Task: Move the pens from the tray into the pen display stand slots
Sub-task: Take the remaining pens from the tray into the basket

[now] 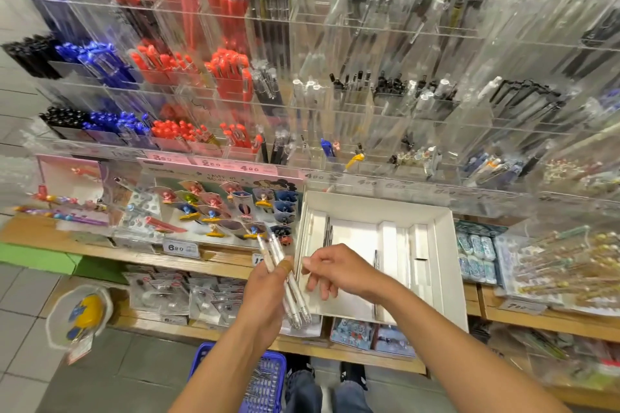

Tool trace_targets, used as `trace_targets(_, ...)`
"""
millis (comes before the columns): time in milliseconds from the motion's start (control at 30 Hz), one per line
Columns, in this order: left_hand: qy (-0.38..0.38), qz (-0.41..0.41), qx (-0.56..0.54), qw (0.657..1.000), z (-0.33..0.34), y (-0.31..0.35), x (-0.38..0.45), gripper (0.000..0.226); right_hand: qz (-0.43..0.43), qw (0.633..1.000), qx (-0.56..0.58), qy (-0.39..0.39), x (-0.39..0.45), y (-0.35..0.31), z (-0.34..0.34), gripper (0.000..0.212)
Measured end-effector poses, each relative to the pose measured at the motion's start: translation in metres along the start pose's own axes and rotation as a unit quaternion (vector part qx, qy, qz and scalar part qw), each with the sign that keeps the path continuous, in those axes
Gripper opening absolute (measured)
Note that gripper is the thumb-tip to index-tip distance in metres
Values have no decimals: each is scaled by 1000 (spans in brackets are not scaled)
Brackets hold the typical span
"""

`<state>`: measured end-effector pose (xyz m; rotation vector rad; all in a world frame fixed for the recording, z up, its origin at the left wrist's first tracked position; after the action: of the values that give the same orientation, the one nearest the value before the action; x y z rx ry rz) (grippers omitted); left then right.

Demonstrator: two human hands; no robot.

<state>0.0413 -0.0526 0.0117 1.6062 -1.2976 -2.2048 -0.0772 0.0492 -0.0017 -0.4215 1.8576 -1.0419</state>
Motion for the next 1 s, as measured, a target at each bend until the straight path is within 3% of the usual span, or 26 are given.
trace_targets(67,3,-18,-32,999,-10,0,0,13,57,993,-23,100,24,10,-2,16)
trace_targets(133,13,-39,-56,998,-19,0,0,7,85,974,-108,180,47,19,4,25)
trace_targets(400,-1,-37,-50,998,-35,2,-2,6,107,923,-267,256,82,20,32,28)
trace_targets(533,-6,-42,-39,998,-31,2,-1,8,141,925,-267,230,76,32,21,25)
trace_targets(633,-3,-40,-28,999,-26,3,2,9,159,953,-160,204,56,33,7,17)
trace_targets(833,-19,4,18,1000,2,6,2,26,12,993,-6,118,-28,7,6,9)
trace_targets(900,-62,6,28,998,14,5,-3,32,-1,996,3,89,-51,0,12,17)
trace_targets(1000,-80,-2,63,995,27,-3,-5,20,9,997,-8,75,-61,4,0,18)
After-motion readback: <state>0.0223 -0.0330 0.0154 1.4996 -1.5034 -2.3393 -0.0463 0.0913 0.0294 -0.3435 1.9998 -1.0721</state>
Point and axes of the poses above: each hand's wrist, its own x-axis towards the middle knuckle, its own z-axis out of the palm, y = z × x, the point moved 2 cm from there along x, towards the middle knuckle, and after that the axes turned 10 degrees about y, right-handed, at the moved point
